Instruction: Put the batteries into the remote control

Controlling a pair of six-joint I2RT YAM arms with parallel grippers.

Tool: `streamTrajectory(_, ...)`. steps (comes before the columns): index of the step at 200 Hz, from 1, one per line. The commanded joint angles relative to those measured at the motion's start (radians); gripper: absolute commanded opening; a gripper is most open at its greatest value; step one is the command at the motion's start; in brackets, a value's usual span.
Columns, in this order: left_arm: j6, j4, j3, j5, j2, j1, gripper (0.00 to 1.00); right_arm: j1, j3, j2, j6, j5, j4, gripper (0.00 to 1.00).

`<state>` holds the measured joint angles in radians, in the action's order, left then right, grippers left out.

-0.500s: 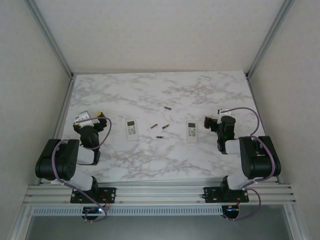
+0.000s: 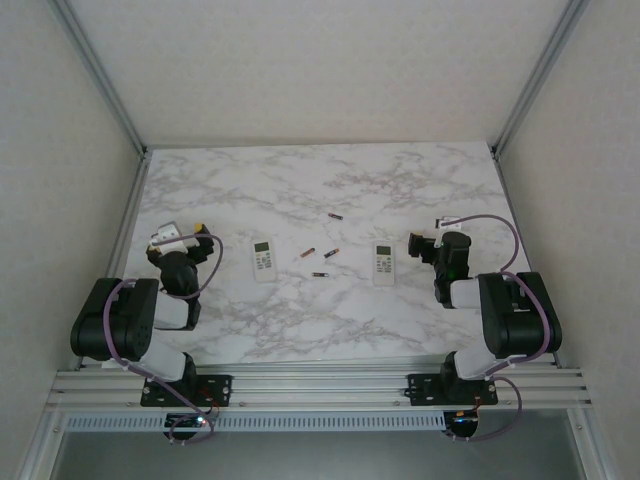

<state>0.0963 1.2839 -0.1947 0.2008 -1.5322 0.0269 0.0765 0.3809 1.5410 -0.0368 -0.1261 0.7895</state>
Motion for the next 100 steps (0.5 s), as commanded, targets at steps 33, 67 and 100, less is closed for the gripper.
streamTrajectory(33, -0.009, -0.082, -0.041, 0.026, 0.089, -0.008, 0.99, -0.003, 0.023, -0.153, 0.002, 0.008, -0.116, 0.99)
streamTrajectory(67, 0.159, -0.514, -0.132, 0.089, 0.363, -0.018, 1.0, -0.003, 0.223, -0.476, -0.337, -0.05, -0.778, 0.99)
streamTrajectory(100, 0.482, -1.082, -0.388, -0.07, 0.474, -0.083, 1.0, 0.122, 0.483, -0.541, -0.627, 0.049, -1.336, 0.99)
